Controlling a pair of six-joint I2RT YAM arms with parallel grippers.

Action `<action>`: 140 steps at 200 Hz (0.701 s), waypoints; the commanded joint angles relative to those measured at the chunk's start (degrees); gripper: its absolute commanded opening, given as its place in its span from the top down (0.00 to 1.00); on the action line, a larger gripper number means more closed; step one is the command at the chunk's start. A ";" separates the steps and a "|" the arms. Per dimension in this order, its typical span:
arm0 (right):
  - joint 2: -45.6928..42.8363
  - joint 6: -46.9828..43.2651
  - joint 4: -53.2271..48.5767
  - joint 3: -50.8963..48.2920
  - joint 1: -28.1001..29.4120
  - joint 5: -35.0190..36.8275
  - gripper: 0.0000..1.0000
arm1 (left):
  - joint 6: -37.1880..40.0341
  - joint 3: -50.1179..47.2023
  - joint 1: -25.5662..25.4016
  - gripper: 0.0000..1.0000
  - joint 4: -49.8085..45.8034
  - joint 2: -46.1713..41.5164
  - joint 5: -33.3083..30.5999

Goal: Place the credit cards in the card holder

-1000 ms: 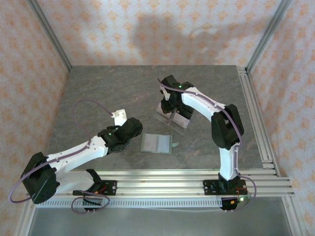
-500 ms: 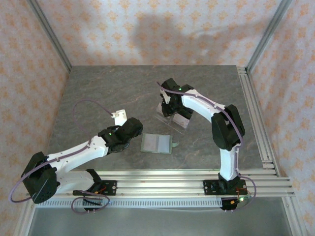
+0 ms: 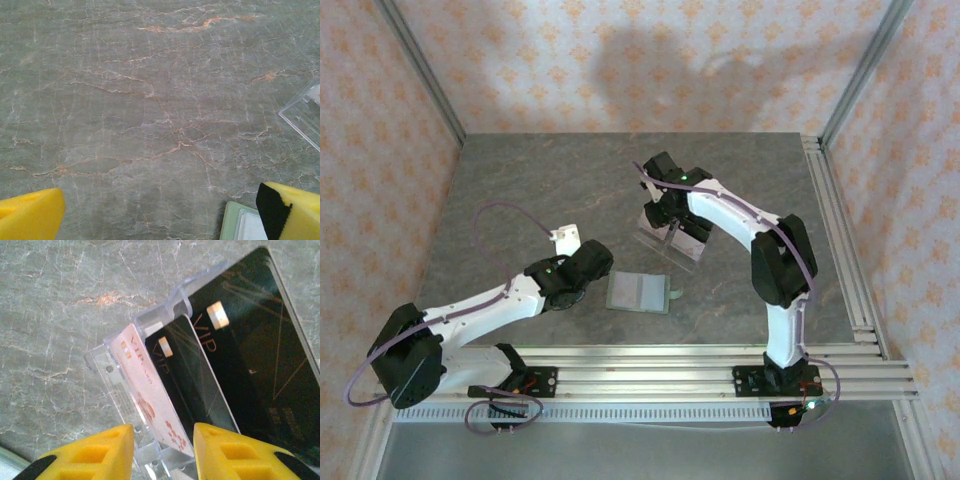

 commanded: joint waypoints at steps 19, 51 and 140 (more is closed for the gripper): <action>3.91 -3.28 -0.70 3.49 0.98 4.85 0.64 | -0.22 0.40 0.70 0.00 -0.12 0.60 -0.66; 5.56 -4.16 -0.68 3.85 1.47 6.60 0.64 | -0.37 0.25 0.81 0.00 0.01 0.80 -0.54; 4.72 -4.49 -1.10 3.28 2.57 6.08 0.71 | -0.40 0.51 0.99 0.00 0.12 1.39 0.16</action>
